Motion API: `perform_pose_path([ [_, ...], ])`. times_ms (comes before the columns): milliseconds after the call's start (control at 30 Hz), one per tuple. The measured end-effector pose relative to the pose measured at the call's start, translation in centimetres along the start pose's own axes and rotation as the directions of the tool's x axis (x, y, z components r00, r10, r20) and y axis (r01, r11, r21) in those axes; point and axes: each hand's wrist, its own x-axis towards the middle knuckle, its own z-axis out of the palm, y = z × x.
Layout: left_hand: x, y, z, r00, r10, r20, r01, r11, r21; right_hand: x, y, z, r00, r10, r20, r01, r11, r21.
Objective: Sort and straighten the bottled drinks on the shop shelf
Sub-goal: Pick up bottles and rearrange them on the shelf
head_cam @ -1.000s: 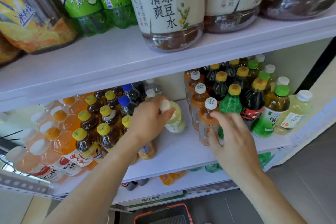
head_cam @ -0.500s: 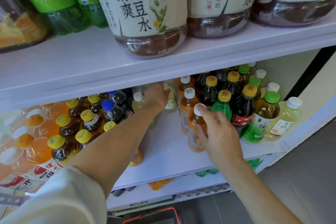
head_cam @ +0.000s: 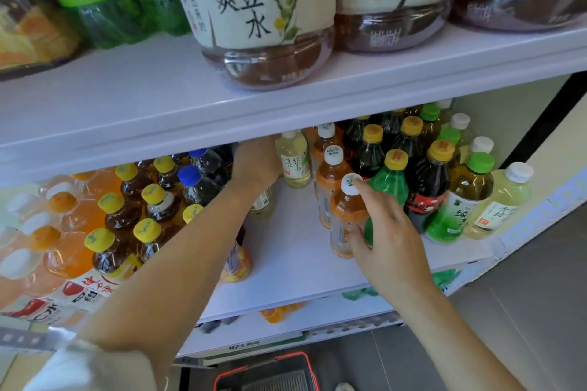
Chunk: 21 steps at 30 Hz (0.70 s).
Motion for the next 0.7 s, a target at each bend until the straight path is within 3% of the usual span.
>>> perform_pose_path([
  [67, -1.1, -1.4, -0.7, 1.000, 0.012, 0.010, -0.014, 0.973, 0.231, -0.4, -0.1, -0.1, 1.000, 0.011, -0.001, -0.011, 0.999, 0.037],
  [133, -1.8, -2.1, -0.8, 0.982, -0.073, 0.177, 0.007, 0.937, 0.349, -0.9, -0.3, -0.3, 0.999, 0.045, -0.015, -0.044, 0.998, 0.039],
  [200, -2.4, -2.1, -0.6, 0.948, -0.115, 0.298, -0.009, 0.922, 0.386, -1.7, -0.5, -0.3, 0.995, 0.102, -0.018, -0.102, 0.994, 0.028],
  [367, -3.7, -1.5, 0.1, 0.953, -0.004, 0.302, -0.128, 0.901, 0.415, -4.0, -1.4, -0.2, 0.994, 0.106, 0.008, -0.106, 0.994, 0.007],
  [467, -5.3, -1.0, 0.3, 0.935, 0.066, 0.348, -0.216, 0.884, 0.415, -5.3, -1.8, 0.4, 0.986, 0.122, 0.112, -0.133, 0.987, 0.092],
  [533, -6.5, -1.0, -0.5, 0.964, 0.104, 0.245, -0.200, 0.892, 0.406, -6.0, -1.9, 0.9, 0.955, 0.186, 0.231, -0.229, 0.958, 0.171],
  [633, -9.2, -2.0, -2.9, 0.992, 0.098, -0.077, -0.079, 0.972, 0.220, -6.2, -2.0, 1.3, 0.849, 0.329, 0.414, -0.443, 0.870, 0.216],
  [700, -11.8, -2.9, -4.8, 0.963, 0.024, -0.268, -0.045, 0.996, -0.072, -5.8, -3.0, 0.9, 0.703, 0.420, 0.574, -0.680, 0.634, 0.368],
])
